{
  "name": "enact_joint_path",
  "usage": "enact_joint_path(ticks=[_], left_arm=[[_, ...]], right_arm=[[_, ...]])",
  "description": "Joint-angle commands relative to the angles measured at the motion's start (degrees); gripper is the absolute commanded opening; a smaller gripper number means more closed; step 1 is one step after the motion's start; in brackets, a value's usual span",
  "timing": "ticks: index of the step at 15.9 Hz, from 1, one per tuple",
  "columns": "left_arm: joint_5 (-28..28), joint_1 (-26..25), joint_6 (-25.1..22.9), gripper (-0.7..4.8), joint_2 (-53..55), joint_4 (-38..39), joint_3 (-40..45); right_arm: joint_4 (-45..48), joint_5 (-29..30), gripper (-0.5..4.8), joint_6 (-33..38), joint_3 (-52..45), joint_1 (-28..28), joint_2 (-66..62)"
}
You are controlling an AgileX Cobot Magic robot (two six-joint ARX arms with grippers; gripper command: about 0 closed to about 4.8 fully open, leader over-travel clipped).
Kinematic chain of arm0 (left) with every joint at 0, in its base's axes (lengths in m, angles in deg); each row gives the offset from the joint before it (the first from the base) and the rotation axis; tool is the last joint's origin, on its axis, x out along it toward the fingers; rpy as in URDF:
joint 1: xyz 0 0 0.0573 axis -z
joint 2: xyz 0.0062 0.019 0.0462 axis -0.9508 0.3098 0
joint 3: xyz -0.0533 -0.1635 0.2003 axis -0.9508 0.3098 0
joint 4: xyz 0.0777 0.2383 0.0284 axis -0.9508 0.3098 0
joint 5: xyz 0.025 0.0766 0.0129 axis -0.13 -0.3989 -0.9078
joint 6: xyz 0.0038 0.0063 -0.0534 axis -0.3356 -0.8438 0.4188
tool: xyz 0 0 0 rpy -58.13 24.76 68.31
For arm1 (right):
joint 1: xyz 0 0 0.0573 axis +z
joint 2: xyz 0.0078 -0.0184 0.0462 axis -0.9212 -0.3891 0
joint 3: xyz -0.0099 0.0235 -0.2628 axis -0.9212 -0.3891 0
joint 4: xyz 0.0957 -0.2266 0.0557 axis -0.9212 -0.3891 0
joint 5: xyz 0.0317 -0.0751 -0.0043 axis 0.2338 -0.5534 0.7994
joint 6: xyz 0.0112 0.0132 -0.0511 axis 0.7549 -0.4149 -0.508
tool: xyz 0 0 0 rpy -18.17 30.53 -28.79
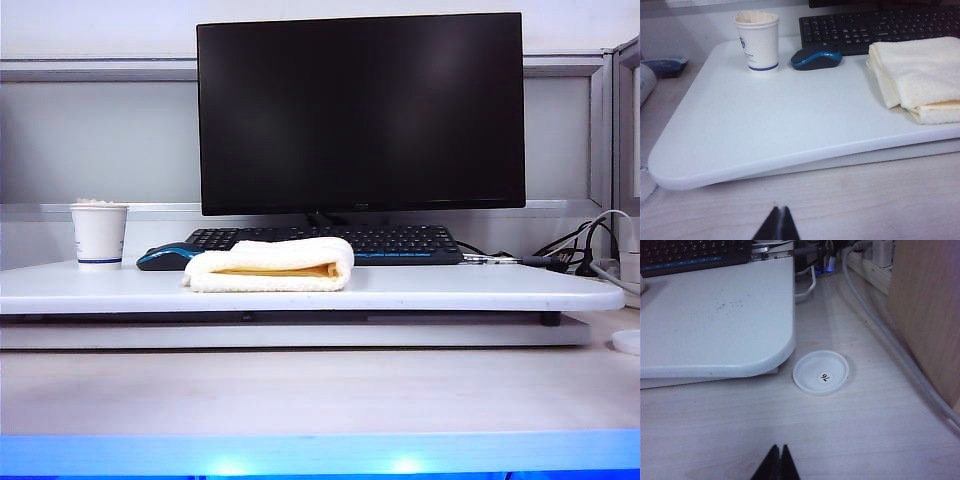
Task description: Wipe the tabletop with a clean cloth to remove dust and stains.
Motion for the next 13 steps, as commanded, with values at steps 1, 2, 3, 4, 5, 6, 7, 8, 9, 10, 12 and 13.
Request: enact_joint_path(ticks=[1,2,3,4,5,6,7,8,9,10,12,13], left_arm=[[0.0,-0.04,0.0,-0.05,0.02,-0.68,0.04],[0.0,-0.04,0.0,-0.05,0.02,-0.7,0.04],[0.0,-0.04,0.0,-0.05,0.02,-0.7,0.02],[0.0,-0.04,0.0,-0.05,0.02,-0.7,0.02],[0.0,-0.04,0.0,-0.05,0.02,-0.7,0.02],[0.0,-0.04,0.0,-0.05,0.02,-0.7,0.04],[0.0,-0.04,0.0,-0.05,0.02,-0.7,0.02],[0.0,-0.04,0.0,-0.05,0.02,-0.7,0.02],[0.0,-0.04,0.0,-0.05,0.02,-0.72,0.02],[0.0,-0.04,0.0,-0.05,0.02,-0.72,0.02],[0.35,-0.04,0.28,-0.05,0.02,-0.7,0.02],[0.94,-0.04,0.39,-0.05,0.02,-0.7,0.02]], right_arm=[[0.61,0.09,-0.08,-0.07,-0.09,0.04,0.09],[1.81,0.17,-0.08,0.55,-0.09,0.04,0.09],[1.86,4.85,-0.08,0.52,-0.09,0.04,0.09],[1.86,4.98,-0.08,0.52,-0.09,0.07,0.09],[1.88,4.94,-0.08,0.52,-0.07,0.04,0.09],[1.88,4.94,-0.08,0.52,-0.07,0.07,0.09],[1.88,4.94,-0.08,0.52,-0.07,0.07,0.09],[1.9,4.94,-0.08,0.52,-0.07,0.07,0.09],[1.88,4.94,-0.08,0.52,-0.07,0.07,0.09],[1.88,5.03,-0.08,0.55,-0.07,0.07,0.09],[2.25,6.25,0.1,2.99,-0.04,0.11,0.09],[2.82,6.36,0.54,5.29,-0.04,0.13,0.09]])
